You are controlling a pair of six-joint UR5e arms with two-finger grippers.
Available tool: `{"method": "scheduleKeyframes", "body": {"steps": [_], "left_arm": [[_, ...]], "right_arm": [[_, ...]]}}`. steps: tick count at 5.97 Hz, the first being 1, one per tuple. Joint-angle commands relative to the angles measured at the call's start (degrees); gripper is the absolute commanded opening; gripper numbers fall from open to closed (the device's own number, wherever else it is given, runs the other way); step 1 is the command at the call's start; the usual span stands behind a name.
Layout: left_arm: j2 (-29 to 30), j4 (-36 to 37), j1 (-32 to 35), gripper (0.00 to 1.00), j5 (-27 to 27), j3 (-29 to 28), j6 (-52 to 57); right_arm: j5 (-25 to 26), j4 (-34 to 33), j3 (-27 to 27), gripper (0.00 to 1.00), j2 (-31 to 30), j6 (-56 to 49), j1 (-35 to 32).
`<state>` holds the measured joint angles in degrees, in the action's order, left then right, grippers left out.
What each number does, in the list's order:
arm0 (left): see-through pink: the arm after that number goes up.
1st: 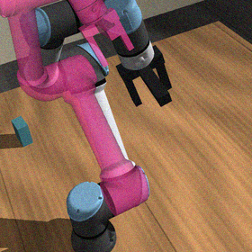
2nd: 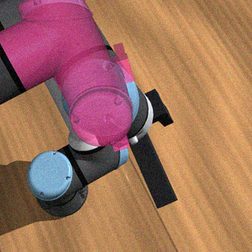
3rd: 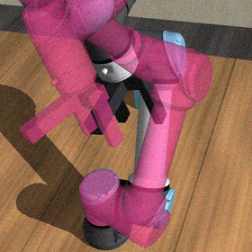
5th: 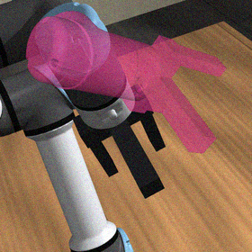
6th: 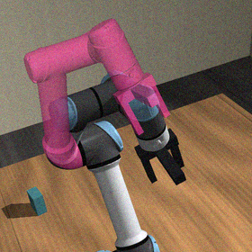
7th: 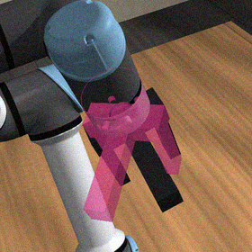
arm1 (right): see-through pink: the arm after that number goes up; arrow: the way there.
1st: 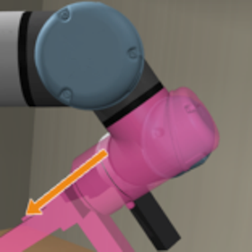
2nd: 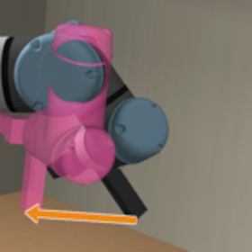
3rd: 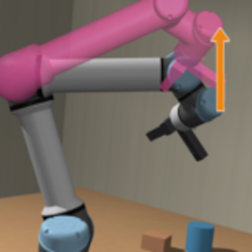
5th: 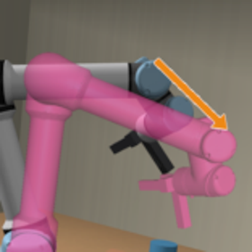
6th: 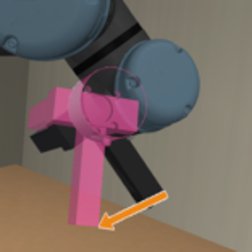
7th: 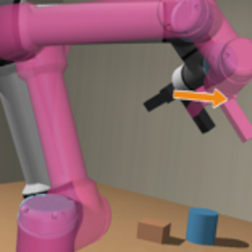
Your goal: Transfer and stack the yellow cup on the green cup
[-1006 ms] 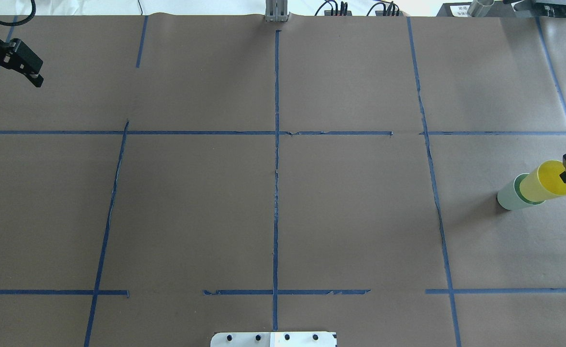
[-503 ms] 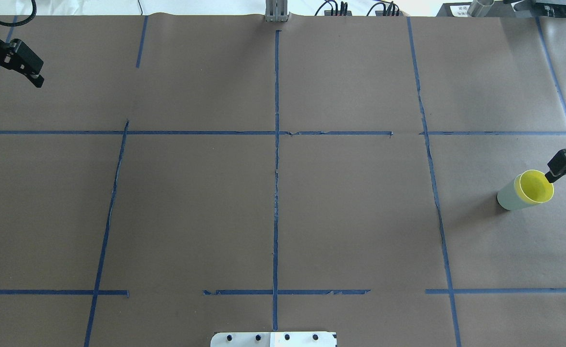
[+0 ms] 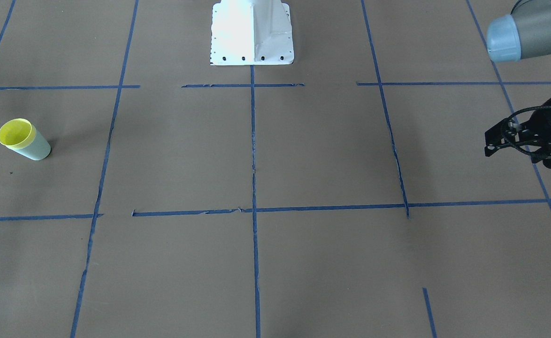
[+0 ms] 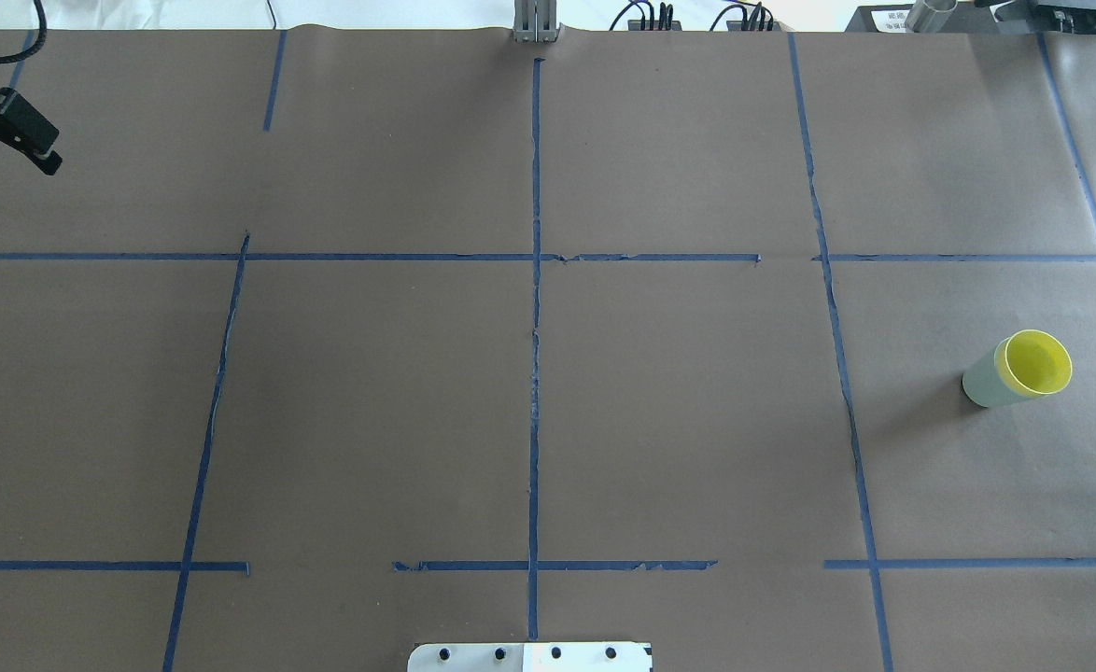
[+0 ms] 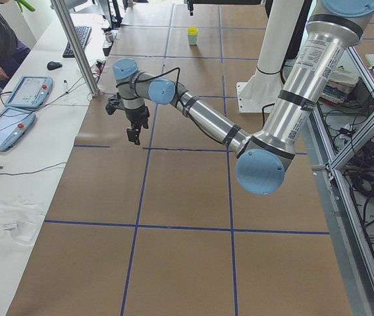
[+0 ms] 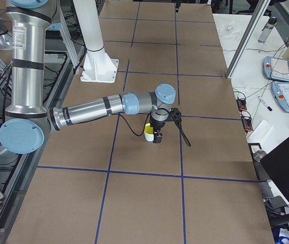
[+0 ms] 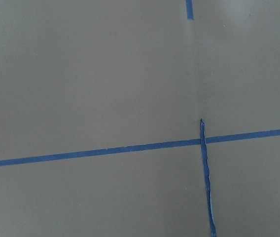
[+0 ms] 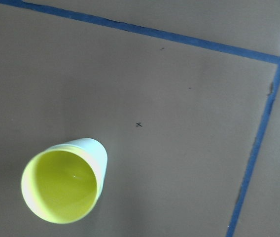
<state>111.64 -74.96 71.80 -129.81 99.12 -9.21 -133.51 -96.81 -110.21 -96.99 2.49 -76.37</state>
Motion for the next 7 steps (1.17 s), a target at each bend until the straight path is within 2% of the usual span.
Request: {"method": "scheduleKeyframes", "body": {"steps": [1, 2, 3, 4, 5, 6, 7], "left_arm": [[-0.9, -0.3, 7.7, 1.0, -0.2, -7.4, 15.2], [-4.1, -0.3, 13.6, 1.0, -1.4, -10.8, 22.3], [-9.1, -0.4, 18.2, 1.0, -2.4, -11.1, 26.5], [-15.1, -2.4, 20.3, 1.0, -5.8, -10.5, 26.4], [-19.1, -5.4, 20.4, 1.0, -5.6, -10.6, 26.2], [-20.0, -10.2, 20.4, 1.0, -5.4, -11.6, 26.1], [-20.2, -10.9, 20.7, 1.0, -5.0, -9.8, 26.1]], "right_arm": [[0.0, 0.1, 0.0, 1.0, -5.5, -4.6, -9.0], [-0.1, 0.1, -0.1, 1.0, -6.6, -4.0, -9.4], [-0.1, 0.0, 0.3, 1.0, -6.6, -3.6, -9.3], [-0.1, 0.0, 0.7, 1.0, -6.6, -3.6, -9.3], [-0.1, 0.0, 0.8, 1.0, -6.5, -3.6, -9.3], [-0.1, 0.1, 0.8, 1.0, -6.5, -3.6, -9.3], [-0.1, 0.1, 0.8, 1.0, -6.5, -3.6, -9.3]]}}
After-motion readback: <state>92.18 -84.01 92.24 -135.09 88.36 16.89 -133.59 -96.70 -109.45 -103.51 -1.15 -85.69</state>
